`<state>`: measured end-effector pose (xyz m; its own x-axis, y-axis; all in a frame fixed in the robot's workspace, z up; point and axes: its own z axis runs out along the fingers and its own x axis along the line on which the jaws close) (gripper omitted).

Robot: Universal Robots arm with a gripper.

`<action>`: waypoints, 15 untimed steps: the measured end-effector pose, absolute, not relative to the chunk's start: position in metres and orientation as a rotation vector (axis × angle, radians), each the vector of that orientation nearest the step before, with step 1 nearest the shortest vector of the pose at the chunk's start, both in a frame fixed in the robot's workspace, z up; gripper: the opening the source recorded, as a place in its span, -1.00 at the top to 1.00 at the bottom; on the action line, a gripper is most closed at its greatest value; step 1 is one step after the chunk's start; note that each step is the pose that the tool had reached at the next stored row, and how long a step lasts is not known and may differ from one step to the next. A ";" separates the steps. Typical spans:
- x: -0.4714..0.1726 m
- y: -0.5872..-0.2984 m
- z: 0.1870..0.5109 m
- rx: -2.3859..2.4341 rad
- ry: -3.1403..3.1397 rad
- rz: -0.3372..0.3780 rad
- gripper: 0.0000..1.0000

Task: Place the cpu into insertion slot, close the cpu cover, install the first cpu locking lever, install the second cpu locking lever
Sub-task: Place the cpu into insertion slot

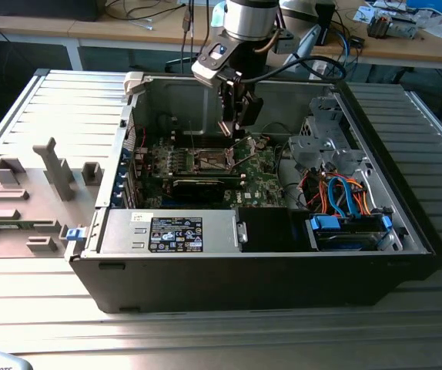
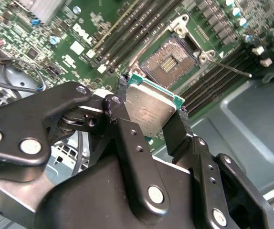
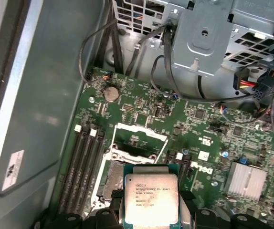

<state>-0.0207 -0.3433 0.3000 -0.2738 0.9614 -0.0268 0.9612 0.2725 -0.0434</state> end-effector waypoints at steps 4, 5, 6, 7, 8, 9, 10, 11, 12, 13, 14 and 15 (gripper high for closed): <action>-0.021 -0.343 0.300 -1.941 -2.455 0.067 -0.08; -0.021 -0.343 0.300 -1.951 -2.446 0.067 -0.08; -0.021 -0.343 0.299 -1.963 -2.436 0.067 -0.08; -0.021 -0.343 0.299 -1.970 -2.430 0.067 -0.08; -0.021 -0.343 0.299 -1.976 -2.426 0.067 -0.08; -0.021 -0.343 0.299 -1.981 -2.421 0.067 -0.08; -0.021 -0.343 0.299 -1.984 -2.419 0.067 -0.08; -0.021 -0.343 0.299 -1.987 -2.417 0.067 -0.08; -0.021 -0.343 0.299 -1.988 -2.415 0.067 -0.08; -0.021 -0.343 0.299 -1.991 -2.412 0.067 -0.08; -0.021 -0.343 0.299 -1.994 -2.411 0.066 -0.08; -0.021 -0.343 0.299 -1.996 -2.409 0.067 -0.08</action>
